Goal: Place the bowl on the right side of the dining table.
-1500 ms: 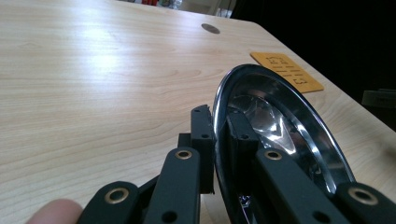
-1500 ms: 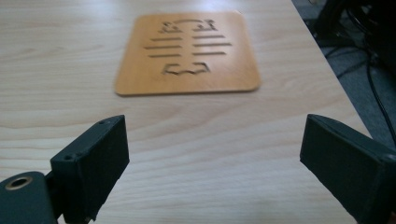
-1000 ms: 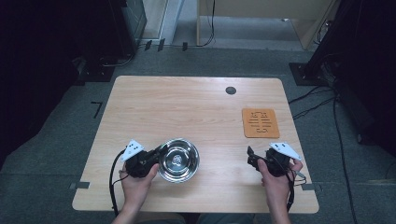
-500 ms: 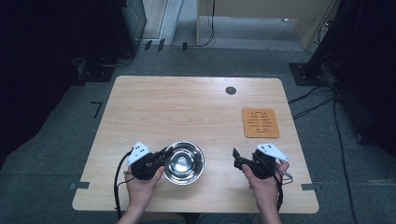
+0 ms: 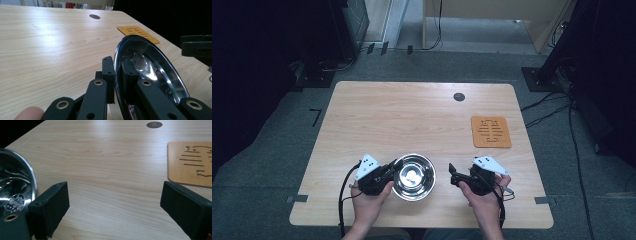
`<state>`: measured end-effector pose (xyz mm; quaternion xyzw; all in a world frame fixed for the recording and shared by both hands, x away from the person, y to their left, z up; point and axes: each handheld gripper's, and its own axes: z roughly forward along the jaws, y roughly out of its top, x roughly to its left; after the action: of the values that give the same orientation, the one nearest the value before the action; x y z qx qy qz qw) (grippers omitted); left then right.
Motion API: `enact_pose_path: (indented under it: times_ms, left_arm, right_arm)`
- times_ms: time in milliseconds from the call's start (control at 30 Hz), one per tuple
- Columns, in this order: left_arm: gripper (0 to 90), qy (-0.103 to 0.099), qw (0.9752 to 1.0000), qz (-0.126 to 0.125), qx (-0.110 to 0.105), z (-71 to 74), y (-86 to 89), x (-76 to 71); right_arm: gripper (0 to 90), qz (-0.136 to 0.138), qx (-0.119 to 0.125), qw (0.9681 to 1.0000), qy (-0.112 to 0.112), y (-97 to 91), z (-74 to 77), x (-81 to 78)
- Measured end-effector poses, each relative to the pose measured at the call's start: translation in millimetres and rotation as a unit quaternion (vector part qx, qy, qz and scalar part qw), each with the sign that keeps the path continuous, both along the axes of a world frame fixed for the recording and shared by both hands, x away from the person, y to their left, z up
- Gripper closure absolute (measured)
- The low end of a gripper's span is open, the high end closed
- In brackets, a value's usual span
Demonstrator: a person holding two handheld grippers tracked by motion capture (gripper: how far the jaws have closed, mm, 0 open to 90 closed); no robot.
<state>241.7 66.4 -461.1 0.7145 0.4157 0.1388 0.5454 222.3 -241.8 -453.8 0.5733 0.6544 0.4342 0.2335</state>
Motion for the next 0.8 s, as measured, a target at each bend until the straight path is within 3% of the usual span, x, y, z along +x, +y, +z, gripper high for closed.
enact_pose_path:
  times_ms: [300, 333, 400, 633, 800]
  left_arm:
    - [84.3, -0.009, 1.0000, -0.001, -0.001, 1.0, -3.6, -2.9]
    - [84.3, -0.010, 1.0000, -0.001, -0.001, 1.2, -3.8, -3.2]
    - [84.3, -0.011, 0.9999, -0.001, -0.001, 1.6, -4.4, -3.6]
    - [84.3, -0.013, 0.9999, 0.001, -0.001, 2.0, -5.4, -4.3]
    - [84.3, -0.018, 0.9998, 0.002, -0.005, 3.8, -6.5, -6.4]
  right_arm:
    - [9.1, 0.030, 0.002, 0.9995, -0.003, 17.4, 1.7, -4.6]
    - [13.5, 0.030, 0.002, 0.9996, -0.002, 19.2, 1.7, -5.0]
    - [14.2, 0.020, -0.005, 0.9998, -0.001, 22.7, 1.1, -5.4]
    - [18.6, 0.043, 0.011, 0.9990, -0.010, 29.5, 3.1, -9.6]
    - [26.6, 0.064, 0.023, 0.9977, 0.003, 33.0, -1.8, -9.1]
